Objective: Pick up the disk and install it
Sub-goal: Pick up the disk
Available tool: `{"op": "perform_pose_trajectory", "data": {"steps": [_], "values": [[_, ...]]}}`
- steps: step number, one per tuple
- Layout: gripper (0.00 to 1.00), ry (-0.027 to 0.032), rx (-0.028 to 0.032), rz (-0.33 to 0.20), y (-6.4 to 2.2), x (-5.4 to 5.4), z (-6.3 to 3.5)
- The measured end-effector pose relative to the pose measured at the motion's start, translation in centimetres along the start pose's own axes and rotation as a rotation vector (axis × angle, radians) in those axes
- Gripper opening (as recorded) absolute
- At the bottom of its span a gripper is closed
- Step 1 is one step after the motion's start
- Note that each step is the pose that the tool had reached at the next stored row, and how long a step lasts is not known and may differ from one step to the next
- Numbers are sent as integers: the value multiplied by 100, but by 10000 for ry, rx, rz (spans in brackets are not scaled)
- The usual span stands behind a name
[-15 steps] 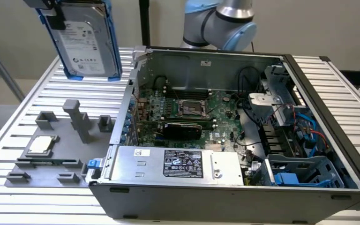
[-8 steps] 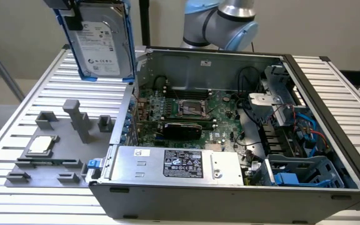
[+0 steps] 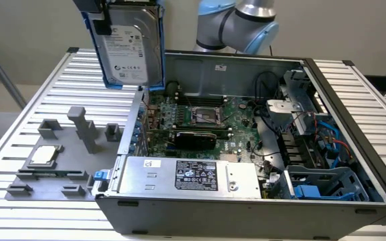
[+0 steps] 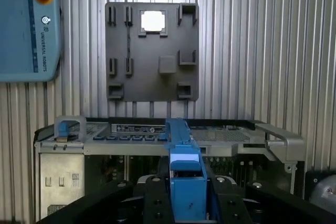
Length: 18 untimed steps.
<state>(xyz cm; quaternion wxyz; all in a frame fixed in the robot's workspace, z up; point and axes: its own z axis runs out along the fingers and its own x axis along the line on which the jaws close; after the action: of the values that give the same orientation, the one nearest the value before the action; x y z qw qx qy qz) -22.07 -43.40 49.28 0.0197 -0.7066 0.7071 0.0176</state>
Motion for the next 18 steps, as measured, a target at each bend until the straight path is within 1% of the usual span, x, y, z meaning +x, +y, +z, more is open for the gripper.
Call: {"op": "perform_pose_trajectory", "data": {"steps": [12,18], "values": [[0,-87,-1,0,-546,124,-6],[0,-110,0,0,-821,191,-8]]}}
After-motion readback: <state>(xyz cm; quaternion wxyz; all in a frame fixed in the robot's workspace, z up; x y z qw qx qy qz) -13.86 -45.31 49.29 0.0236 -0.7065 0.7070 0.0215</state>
